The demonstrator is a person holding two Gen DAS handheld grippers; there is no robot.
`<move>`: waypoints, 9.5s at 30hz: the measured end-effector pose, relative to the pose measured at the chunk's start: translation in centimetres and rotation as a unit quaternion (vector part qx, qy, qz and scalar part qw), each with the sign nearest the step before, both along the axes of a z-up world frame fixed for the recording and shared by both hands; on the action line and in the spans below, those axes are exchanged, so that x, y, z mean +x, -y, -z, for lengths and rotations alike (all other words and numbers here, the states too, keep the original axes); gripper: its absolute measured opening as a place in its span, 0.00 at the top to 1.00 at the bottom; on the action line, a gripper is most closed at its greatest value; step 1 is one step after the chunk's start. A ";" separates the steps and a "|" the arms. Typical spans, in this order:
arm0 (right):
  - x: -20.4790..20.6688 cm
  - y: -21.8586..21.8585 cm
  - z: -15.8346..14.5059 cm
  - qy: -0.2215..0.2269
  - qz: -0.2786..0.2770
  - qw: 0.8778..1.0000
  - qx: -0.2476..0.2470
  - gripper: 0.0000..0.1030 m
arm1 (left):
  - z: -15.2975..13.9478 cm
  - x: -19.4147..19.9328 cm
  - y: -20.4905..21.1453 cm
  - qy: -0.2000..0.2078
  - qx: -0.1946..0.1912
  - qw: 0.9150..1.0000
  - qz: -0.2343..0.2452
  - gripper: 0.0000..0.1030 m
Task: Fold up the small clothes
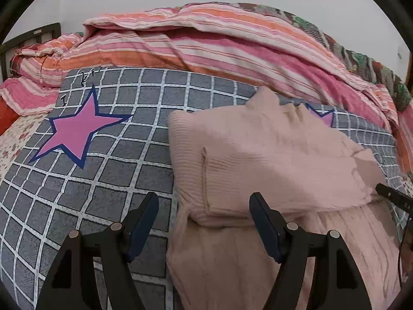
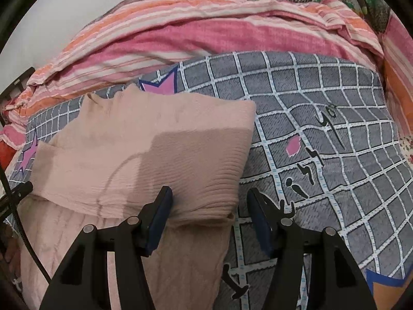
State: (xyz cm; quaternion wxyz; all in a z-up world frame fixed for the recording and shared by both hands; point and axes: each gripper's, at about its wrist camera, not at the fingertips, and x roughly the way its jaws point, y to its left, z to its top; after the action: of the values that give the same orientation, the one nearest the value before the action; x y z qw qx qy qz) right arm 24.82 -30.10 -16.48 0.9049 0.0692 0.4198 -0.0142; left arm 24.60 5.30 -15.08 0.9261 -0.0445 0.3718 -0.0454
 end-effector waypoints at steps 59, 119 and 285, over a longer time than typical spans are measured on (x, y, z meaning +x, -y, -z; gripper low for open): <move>-26.9 -0.6 1.2 0.029 -0.020 0.994 0.108 0.79 | 3.3 -22.6 -3.7 -0.047 -0.145 0.988 0.024 0.83; -7.7 3.3 -9.7 0.129 0.015 0.954 0.269 0.96 | -8.8 -3.3 -3.3 0.060 -0.201 0.978 -0.022 0.94; 0.7 -15.9 1.3 -0.099 -0.038 0.994 -0.034 0.62 | -2.5 -7.3 -7.0 0.011 -0.147 0.989 0.026 0.34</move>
State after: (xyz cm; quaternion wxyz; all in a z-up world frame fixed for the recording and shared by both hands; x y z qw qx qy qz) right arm 25.54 -14.19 -17.79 0.8604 0.0201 0.5092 -0.0008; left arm 17.27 12.27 -12.59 0.9123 -0.1699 0.3515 -0.1239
